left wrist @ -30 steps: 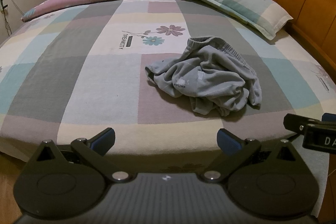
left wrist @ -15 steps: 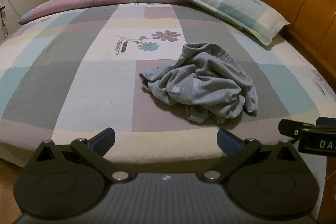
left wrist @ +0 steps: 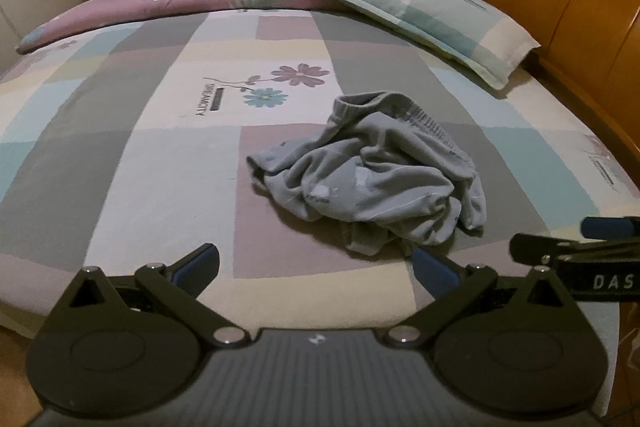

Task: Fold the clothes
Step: 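Reach the right tool to the grey pants' waistband and grasp it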

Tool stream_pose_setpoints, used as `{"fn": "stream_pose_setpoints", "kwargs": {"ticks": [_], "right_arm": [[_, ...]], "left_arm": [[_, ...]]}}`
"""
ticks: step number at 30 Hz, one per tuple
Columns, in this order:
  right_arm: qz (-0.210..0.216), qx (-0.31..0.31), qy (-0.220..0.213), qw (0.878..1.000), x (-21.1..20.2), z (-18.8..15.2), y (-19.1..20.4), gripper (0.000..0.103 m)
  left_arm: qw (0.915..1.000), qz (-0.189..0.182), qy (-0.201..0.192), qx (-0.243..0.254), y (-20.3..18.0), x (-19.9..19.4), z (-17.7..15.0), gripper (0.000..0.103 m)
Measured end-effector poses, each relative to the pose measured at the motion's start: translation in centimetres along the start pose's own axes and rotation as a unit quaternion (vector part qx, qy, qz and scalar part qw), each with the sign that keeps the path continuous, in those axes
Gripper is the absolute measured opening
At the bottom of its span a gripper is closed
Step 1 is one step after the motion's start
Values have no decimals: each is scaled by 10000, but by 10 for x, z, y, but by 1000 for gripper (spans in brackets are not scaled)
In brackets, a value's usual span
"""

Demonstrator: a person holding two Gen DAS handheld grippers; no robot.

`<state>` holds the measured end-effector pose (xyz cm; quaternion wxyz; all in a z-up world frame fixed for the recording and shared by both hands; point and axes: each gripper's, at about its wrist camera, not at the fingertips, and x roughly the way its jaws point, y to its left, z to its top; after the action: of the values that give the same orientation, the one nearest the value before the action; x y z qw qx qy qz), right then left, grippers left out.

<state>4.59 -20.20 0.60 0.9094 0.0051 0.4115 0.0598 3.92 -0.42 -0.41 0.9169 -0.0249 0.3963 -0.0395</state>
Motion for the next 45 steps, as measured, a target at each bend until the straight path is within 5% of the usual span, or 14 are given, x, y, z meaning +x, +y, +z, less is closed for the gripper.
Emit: {"fn": "stream_pose_setpoints", "kwargs": {"ticks": [14,19,26,34,45], "right_arm": [[678,-489,-81,9965,46,27,-11,103],[642,-732,-64,9952,62,39,-15,94],[807,-1125,-4,9904,86,62,-21,73],[952,-2162,-326,9711,105,105,-10,67],[1610,-2762,-105,9475,155,140,9,56]], "left_arm": [[9983,-283,54,512,-6,50,17,102],[9977,-590,45,320,0,61,23,102],[9975,-426,183,527,3,82,34,102],[9958,-335,275,804,11,99,47,102],[9917,-442,386,1142,18,122,55,102]]}}
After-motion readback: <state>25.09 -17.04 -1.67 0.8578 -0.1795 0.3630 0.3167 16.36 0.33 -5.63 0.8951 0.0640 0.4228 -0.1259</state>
